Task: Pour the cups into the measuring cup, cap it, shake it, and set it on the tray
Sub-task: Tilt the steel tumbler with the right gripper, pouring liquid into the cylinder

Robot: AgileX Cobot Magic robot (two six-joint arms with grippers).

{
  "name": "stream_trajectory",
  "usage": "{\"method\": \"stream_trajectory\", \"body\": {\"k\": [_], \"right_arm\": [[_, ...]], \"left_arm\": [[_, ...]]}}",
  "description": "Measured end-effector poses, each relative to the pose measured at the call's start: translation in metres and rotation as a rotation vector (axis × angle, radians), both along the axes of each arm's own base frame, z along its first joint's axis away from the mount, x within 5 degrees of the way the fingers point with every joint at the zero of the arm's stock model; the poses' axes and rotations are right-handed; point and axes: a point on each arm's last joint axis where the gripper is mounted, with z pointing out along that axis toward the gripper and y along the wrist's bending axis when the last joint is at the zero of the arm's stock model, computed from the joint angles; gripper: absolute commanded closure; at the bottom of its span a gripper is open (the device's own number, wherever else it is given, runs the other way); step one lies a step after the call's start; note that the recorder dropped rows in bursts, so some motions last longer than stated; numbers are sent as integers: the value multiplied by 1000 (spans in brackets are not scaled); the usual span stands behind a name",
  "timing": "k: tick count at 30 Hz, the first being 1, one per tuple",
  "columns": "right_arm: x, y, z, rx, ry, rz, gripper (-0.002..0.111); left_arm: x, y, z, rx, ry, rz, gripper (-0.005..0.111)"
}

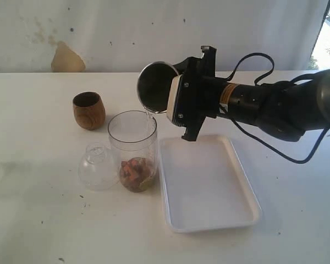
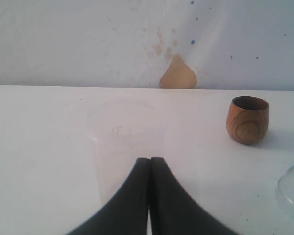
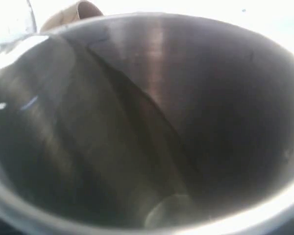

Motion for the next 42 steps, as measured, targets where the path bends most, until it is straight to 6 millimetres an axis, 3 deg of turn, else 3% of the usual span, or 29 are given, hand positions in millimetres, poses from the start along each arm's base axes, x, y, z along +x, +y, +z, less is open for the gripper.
{"method": "stream_trajectory", "body": {"k": [16,42], "right_arm": [[-3,8,3,-20,-52,45,108],[-3,9,6,-202,-223,110,108]], "left_arm": [[0,0,0,0,0,0,107],[0,0,0,0,0,0,107]]}}
